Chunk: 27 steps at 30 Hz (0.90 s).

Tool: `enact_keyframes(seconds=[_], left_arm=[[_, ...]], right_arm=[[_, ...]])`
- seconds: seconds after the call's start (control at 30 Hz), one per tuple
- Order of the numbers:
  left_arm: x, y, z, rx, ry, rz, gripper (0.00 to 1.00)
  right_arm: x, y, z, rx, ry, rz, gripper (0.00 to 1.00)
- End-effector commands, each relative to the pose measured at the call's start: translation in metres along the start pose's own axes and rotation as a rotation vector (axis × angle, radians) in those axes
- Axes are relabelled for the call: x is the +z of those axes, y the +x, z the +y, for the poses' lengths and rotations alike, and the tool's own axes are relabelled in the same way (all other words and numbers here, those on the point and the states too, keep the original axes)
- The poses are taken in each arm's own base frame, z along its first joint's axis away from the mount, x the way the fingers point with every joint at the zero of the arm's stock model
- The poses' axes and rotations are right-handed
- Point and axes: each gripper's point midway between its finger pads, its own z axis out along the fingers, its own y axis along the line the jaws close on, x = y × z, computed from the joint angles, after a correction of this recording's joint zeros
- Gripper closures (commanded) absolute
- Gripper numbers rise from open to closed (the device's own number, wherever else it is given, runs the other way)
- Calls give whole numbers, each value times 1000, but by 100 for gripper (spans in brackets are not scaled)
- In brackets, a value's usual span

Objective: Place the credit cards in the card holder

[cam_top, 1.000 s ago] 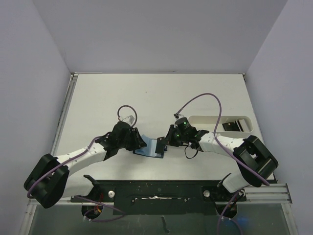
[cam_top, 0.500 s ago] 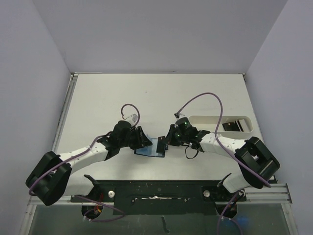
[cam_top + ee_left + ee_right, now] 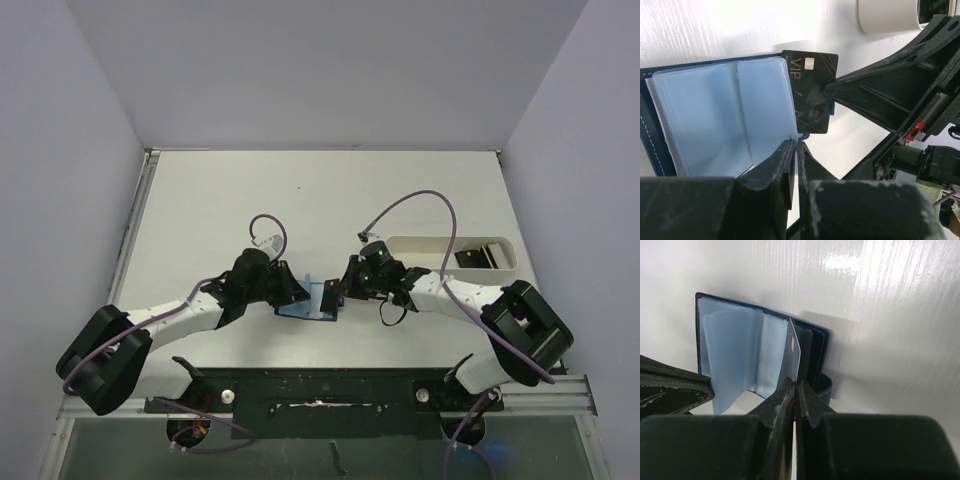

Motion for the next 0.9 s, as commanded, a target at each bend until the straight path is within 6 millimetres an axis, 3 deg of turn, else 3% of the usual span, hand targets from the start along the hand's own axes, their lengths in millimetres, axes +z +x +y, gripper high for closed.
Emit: enact_keyframes(seconds=[0.0,0.4,0.53,0.7,0.87], left_arm=[[0,-8,-18,26,70,-32,97],[4,-5,-18,32,94,-23,100],[6,-4,-14,35,78,-18,89],[8,-3,-12,39,72,-11,100],[10,-4,-15,37,75,-7,100]], right_arm=[[-7,-10,5,-26,-8,-53,100],[-12,-15,10,-27,-16,-66,100],[-20,-20,16,-21,-31,-88,100],[-38,-39,29,-21,-60,-165,100],[-47,-57,47,-13,-104,-220,100]])
